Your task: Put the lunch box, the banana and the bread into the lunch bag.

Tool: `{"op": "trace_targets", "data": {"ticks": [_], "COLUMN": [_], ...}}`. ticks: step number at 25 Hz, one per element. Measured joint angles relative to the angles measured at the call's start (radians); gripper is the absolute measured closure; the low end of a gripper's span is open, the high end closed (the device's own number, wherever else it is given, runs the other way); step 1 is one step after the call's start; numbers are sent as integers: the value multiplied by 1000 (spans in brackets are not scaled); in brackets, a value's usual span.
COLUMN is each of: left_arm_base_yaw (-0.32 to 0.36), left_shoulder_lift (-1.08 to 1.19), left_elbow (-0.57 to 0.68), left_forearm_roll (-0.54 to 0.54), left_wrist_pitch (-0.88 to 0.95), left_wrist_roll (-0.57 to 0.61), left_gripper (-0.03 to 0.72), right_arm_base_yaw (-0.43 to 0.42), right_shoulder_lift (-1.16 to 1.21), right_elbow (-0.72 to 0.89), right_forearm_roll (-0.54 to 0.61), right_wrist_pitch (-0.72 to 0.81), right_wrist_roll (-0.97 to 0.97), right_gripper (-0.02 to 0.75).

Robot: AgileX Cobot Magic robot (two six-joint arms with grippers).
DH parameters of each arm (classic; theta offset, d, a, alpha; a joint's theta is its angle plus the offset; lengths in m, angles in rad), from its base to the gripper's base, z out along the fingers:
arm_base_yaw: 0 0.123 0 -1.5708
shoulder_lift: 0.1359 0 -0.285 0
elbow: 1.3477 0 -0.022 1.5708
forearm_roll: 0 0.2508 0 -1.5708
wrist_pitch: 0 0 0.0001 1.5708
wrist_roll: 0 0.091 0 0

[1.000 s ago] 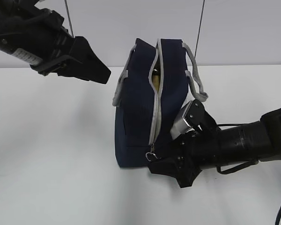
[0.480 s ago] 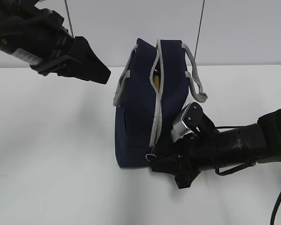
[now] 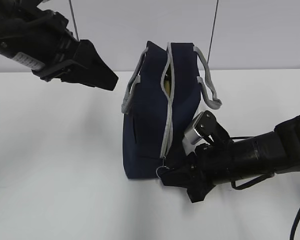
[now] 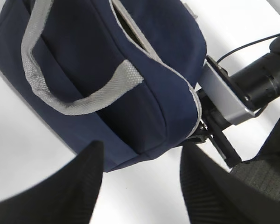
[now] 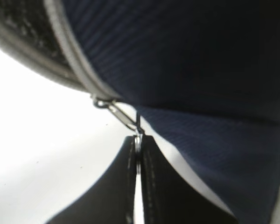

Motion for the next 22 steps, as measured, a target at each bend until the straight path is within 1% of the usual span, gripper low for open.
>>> {"op": "trace_targets", "data": {"ticks": [6, 10, 16, 22], "left_arm_base_yaw": [0, 0, 0, 0], "left_shoulder_lift": [0, 0, 0, 0], "left_elbow": [0, 0, 0, 0], "left_forearm_roll": [0, 1, 1, 1], "left_wrist_pitch": [0, 2, 3, 3], "left_wrist_roll": [0, 0, 0, 0], "left_gripper": [308, 308, 308, 308], "right_arm_base_yaw": [0, 0, 0, 0], "right_shoulder_lift": [-58, -107, -171, -280], "right_elbow": [0, 0, 0, 0], "right_forearm_roll": [-69, -158, -275, -340], "right_wrist_pitch": [-37, -81, -88, -88], "right_wrist_roll": [80, 176, 306, 386], "right_gripper": [754, 754, 754, 754]}}
